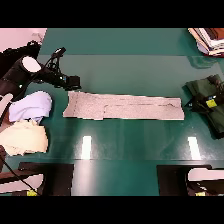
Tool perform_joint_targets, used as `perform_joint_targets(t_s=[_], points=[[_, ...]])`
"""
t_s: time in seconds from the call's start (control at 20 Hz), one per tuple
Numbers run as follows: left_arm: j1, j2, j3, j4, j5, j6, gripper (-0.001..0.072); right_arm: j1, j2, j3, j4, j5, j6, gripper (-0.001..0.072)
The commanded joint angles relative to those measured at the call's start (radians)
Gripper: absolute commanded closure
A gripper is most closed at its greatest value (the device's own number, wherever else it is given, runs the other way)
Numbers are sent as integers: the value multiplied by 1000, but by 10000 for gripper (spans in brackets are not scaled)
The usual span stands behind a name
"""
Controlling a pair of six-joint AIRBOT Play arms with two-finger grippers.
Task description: Fold the shirts.
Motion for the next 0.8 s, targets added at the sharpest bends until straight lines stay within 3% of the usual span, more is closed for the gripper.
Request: perform_joint_targets(t_s=[0.0,0.1,0.2,0.35,0.4,0.75], points=[[-9,-29,2,-110,7,-8,686,-55,-24,-113,177,-76,-82,202],[-53,-63,2,-113,18,-8,686,-27,-64,-135,211,-75,-100,205],[-118,-98,2,-113,50,-8,685,11,-89,-134,246,-79,-145,305],[-205,-150,11,-128,119,-64,686,50,-87,-114,270,-66,-167,669],[-235,-171,23,-142,141,-69,686,57,-82,-97,270,-39,-167,699],[-423,-398,233,-144,149,-68,686,195,119,93,271,29,-61,700]])
